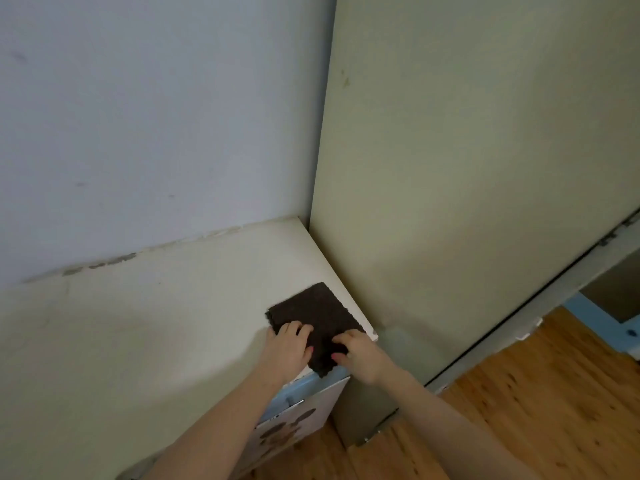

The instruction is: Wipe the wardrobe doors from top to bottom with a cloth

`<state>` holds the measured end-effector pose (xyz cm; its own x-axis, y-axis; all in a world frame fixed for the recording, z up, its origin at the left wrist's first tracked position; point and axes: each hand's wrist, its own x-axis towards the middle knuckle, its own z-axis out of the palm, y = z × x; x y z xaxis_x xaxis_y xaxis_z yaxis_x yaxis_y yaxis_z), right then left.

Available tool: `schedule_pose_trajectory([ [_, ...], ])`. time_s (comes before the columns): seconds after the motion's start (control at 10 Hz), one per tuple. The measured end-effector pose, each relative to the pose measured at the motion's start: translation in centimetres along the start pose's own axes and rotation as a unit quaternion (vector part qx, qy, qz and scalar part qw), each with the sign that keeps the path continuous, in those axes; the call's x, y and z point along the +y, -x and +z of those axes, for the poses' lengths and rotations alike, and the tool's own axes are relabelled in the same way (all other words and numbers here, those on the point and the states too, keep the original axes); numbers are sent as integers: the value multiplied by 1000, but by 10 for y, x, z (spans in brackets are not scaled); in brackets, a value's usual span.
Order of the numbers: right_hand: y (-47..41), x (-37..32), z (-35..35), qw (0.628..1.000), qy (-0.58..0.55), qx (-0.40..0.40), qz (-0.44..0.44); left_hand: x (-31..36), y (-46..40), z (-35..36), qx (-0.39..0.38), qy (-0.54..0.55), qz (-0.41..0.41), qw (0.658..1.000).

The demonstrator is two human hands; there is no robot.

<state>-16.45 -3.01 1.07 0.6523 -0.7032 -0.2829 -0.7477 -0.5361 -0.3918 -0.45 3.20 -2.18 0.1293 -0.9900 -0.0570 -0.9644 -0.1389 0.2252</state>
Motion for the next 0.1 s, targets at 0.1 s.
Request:
schedule_pose_trajectory([
  [0.1, 14, -23, -44, 984, -140, 107, -25, 2, 5, -13, 0, -2, -12, 1000],
])
